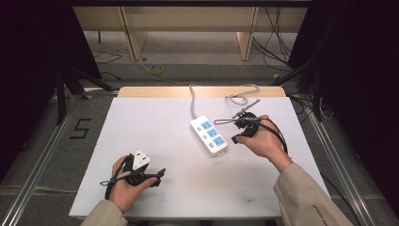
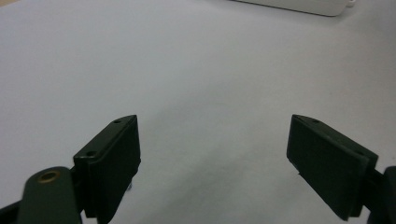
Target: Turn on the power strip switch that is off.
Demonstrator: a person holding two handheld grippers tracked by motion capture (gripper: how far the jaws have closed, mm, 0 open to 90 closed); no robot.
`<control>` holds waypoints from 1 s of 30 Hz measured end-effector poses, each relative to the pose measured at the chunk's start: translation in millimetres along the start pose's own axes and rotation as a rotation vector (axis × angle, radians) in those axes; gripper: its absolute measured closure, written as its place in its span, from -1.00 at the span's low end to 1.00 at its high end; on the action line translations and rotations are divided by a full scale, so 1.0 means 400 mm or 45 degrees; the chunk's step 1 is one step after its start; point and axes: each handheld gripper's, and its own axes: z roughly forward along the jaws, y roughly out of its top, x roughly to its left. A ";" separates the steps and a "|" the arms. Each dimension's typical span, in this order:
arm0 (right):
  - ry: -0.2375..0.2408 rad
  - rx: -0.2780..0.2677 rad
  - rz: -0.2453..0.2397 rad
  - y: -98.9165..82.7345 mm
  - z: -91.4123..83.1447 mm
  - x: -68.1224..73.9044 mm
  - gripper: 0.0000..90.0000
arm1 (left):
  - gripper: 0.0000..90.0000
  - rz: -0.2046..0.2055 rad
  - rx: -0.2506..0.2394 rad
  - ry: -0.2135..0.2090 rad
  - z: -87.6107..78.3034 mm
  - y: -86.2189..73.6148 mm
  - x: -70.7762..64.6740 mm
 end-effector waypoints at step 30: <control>0.002 0.019 -0.001 0.029 0.032 0.011 1.00 | -0.62 0.000 -0.005 -0.002 0.000 0.001 -0.003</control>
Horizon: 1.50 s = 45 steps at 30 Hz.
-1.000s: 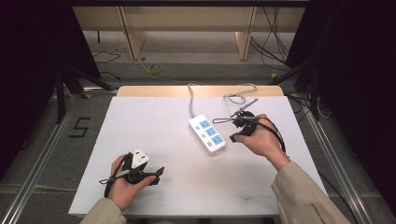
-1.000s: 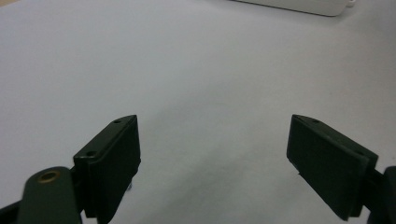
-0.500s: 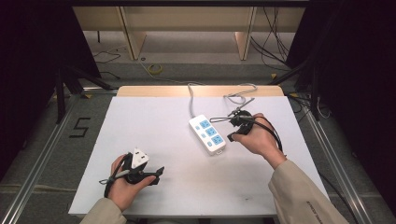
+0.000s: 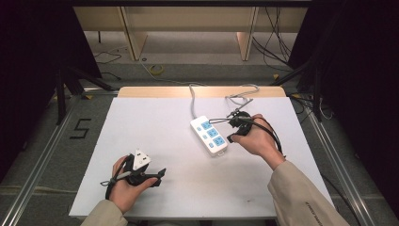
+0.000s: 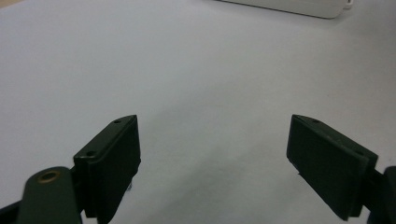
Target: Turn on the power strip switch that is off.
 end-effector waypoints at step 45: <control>-0.006 0.008 -0.013 0.050 0.045 0.010 1.00 | -0.61 0.009 -0.003 0.007 0.001 0.000 -0.001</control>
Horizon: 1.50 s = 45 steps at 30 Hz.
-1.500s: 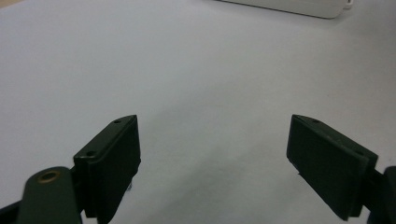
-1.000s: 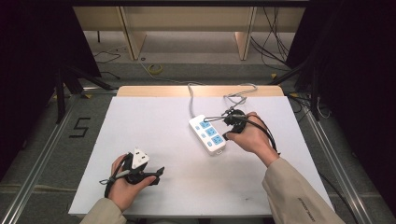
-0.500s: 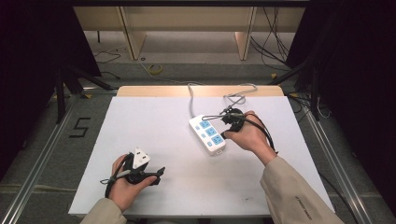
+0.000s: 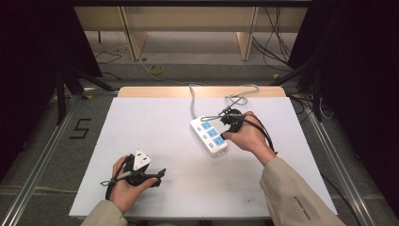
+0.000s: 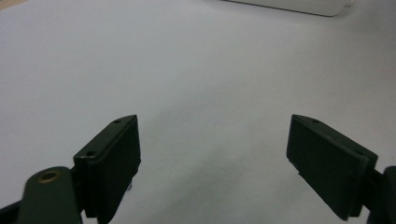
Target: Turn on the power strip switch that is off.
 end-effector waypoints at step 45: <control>-0.008 0.020 -0.022 0.041 0.035 0.026 1.00 | -0.62 0.008 0.001 -0.010 0.001 0.002 -0.002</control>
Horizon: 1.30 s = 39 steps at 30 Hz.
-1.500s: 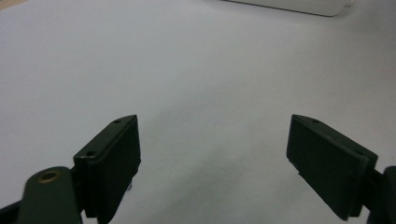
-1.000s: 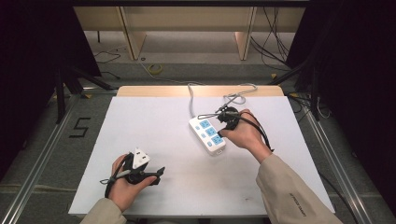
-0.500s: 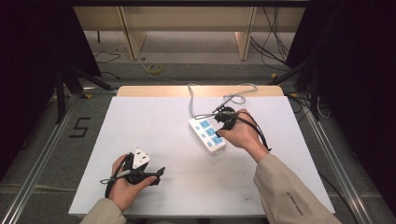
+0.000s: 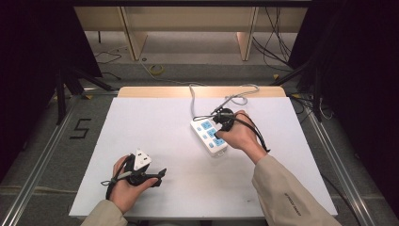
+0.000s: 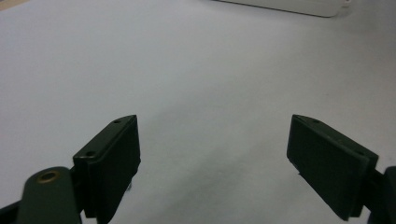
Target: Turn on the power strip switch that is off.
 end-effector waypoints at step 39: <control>-0.001 0.042 0.002 0.022 0.045 0.018 1.00 | -0.62 -0.005 -0.003 -0.010 0.004 0.000 -0.003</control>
